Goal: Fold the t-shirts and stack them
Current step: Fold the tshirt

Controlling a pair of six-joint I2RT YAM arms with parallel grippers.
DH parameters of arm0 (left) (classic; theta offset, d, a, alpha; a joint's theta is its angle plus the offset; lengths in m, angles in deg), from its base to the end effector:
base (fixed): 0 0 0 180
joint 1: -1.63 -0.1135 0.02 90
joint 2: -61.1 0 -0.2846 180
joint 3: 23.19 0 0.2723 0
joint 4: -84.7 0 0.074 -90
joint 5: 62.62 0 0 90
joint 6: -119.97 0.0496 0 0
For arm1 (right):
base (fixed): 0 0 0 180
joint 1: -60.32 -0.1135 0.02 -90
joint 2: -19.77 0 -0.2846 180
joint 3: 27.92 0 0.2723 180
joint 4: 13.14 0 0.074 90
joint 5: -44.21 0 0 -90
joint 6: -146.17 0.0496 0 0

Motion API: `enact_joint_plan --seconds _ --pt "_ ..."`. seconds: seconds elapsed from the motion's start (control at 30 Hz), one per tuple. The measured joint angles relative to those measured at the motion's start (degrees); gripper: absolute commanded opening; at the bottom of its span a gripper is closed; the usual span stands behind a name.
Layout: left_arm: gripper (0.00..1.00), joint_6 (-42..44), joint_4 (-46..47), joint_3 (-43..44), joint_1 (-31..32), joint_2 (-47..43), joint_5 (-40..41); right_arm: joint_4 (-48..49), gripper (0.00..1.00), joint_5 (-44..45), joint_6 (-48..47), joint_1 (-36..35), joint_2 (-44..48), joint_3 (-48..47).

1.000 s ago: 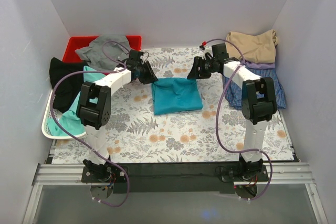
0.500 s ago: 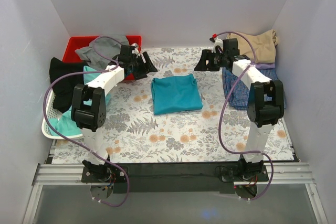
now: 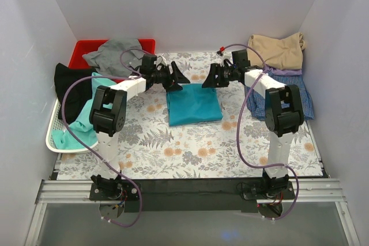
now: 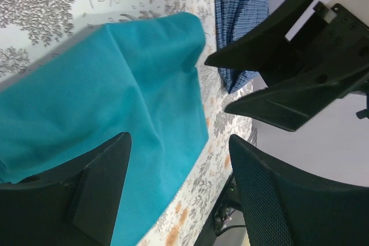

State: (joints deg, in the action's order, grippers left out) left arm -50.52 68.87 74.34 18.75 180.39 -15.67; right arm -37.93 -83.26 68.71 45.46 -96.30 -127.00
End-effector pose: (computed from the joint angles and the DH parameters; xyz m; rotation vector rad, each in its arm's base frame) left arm 0.4674 -0.1794 0.1935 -0.9306 2.4629 -1.6286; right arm 0.4659 0.1548 0.2140 -0.3934 2.2797 0.9961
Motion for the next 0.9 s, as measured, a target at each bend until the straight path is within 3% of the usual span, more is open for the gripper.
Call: enact_joint_plan --seconds 0.27,0.57,0.9 --pt "0.65 -1.33 2.23 0.02 -0.13 6.97 1.09 -0.13 0.71 2.10 0.20 0.22 -4.17 -0.13" --pt "0.65 4.57 -1.79 1.33 -0.13 6.95 9.14 -0.96 0.72 13.16 -2.78 0.55 -6.10 -1.49" --pt "0.65 8.70 -3.39 1.07 -0.15 5.70 11.98 -1.64 0.71 21.59 -6.58 1.07 -5.29 -1.29"
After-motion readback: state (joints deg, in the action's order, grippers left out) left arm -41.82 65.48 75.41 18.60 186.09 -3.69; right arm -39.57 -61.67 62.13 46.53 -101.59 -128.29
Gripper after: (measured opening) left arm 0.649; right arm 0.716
